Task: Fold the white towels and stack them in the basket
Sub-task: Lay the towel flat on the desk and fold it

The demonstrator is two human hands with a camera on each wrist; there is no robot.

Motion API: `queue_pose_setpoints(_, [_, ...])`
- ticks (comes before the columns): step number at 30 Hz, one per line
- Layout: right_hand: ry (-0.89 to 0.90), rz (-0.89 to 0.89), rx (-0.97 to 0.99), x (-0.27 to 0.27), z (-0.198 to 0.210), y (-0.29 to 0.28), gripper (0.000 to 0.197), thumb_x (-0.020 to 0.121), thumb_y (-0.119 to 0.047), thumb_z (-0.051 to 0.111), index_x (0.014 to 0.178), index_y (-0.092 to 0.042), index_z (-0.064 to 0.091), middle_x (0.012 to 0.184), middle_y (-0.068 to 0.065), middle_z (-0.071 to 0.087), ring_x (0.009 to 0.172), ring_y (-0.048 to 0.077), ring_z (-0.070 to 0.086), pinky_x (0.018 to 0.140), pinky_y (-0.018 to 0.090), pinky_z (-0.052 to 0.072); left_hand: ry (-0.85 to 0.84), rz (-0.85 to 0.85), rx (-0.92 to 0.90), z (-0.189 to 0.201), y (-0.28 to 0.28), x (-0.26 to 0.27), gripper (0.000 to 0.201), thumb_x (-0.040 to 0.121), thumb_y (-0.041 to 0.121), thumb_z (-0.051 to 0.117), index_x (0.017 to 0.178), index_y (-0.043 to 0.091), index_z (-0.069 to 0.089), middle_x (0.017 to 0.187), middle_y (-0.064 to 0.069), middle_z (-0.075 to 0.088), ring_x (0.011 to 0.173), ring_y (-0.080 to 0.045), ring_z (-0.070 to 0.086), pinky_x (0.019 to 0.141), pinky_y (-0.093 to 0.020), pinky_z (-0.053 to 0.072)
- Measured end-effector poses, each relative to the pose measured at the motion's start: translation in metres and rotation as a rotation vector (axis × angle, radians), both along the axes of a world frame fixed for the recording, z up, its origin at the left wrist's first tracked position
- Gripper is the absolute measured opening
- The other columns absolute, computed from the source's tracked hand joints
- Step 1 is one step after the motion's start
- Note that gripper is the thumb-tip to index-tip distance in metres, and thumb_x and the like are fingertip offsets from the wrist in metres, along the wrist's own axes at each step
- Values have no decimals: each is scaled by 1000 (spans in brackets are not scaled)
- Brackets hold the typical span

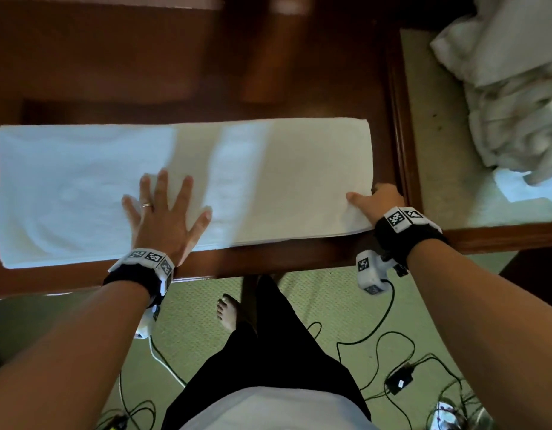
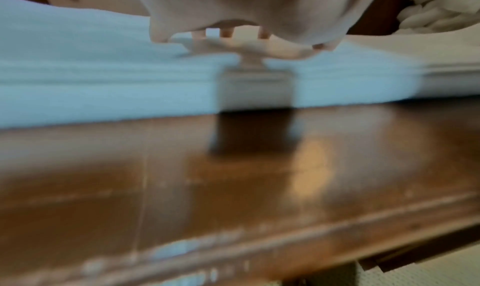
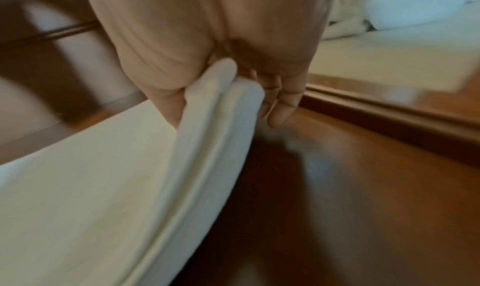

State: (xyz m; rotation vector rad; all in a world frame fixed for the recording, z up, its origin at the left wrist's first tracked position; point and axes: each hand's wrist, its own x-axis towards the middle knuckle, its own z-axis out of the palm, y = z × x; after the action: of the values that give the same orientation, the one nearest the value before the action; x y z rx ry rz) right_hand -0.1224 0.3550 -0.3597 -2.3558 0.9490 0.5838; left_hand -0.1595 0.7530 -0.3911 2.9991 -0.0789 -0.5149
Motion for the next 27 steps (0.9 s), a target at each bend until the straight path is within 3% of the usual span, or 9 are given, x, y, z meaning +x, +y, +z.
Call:
queue_pose_setpoints(2, [-2, 53, 7, 14, 12, -2, 34, 80, -34, 78, 96, -9, 62, 97, 10, 65, 90, 29, 61, 71, 31, 42, 19, 9, -4, 5, -2, 3, 75, 95, 73, 20, 159, 33, 11, 166, -13, 4, 152, -41, 4, 114, -70, 12])
queue_pose_setpoints(5, [-130, 135, -85, 54, 40, -4, 22, 81, -19, 70, 85, -9, 52, 86, 10, 56, 82, 30, 56, 67, 33, 40, 27, -21, -38, 20, -4, 16, 78, 93, 69, 24, 154, 21, 30, 159, -17, 25, 145, -43, 26, 115, -62, 24])
queue_pose_setpoints(9, [-407, 220, -250, 129, 94, -14, 17, 83, -14, 61, 84, -14, 44, 92, 10, 50, 81, 29, 51, 68, 34, 38, 43, -84, -32, 36, -7, 37, 76, 88, 59, 34, 142, 9, 49, 144, -23, 46, 127, -46, 47, 101, -61, 43])
queue_pose_setpoints(13, [-674, 272, -362, 194, 153, -36, 12, 84, -16, 57, 91, -13, 47, 108, 18, 54, 92, 37, 53, 71, 40, 37, 88, -95, -21, 53, -12, 53, 72, 85, 54, 38, 139, 9, 53, 138, -21, 53, 113, -43, 59, 87, -56, 52])
queue_pose_setpoints(16, [-795, 283, -352, 214, 175, -42, 11, 84, -17, 57, 92, -12, 49, 93, 15, 56, 84, 37, 55, 64, 36, 35, 73, -183, -72, 51, -22, 58, 62, 79, 51, 42, 124, 17, 66, 127, -11, 60, 90, -38, 68, 74, -52, 56])
queue_pose_setpoints(19, [-872, 454, -344, 200, 177, -26, 17, 83, -18, 61, 84, -17, 45, 76, 3, 48, 70, 36, 54, 58, 36, 38, -1, -263, -142, 52, -38, 64, 52, 77, 46, 45, 115, 21, 70, 121, -4, 58, 92, -36, 66, 70, -46, 54])
queue_pose_setpoints(21, [-887, 633, -324, 177, 166, -6, 21, 80, -16, 65, 84, -17, 45, 72, 5, 49, 63, 36, 55, 54, 34, 37, -56, -244, -149, 62, -48, 71, 50, 77, 43, 45, 114, 20, 69, 116, -4, 62, 93, -34, 65, 70, -44, 53])
queue_pose_setpoints(24, [-905, 861, -300, 126, 135, 31, 25, 72, -18, 69, 89, -14, 52, 76, 8, 61, 57, 35, 59, 49, 32, 43, -150, -139, -150, 82, -47, 86, 51, 80, 42, 46, 121, 17, 64, 116, -8, 63, 100, -34, 62, 75, -46, 53])
queue_pose_setpoints(27, [-804, 973, -193, 65, 92, 71, 47, 65, -21, 80, 95, -20, 43, 81, 6, 64, 57, 32, 62, 42, 35, 49, -235, -81, -112, 95, -30, 95, 50, 82, 37, 60, 126, 15, 61, 120, -11, 61, 103, -36, 59, 81, -50, 51])
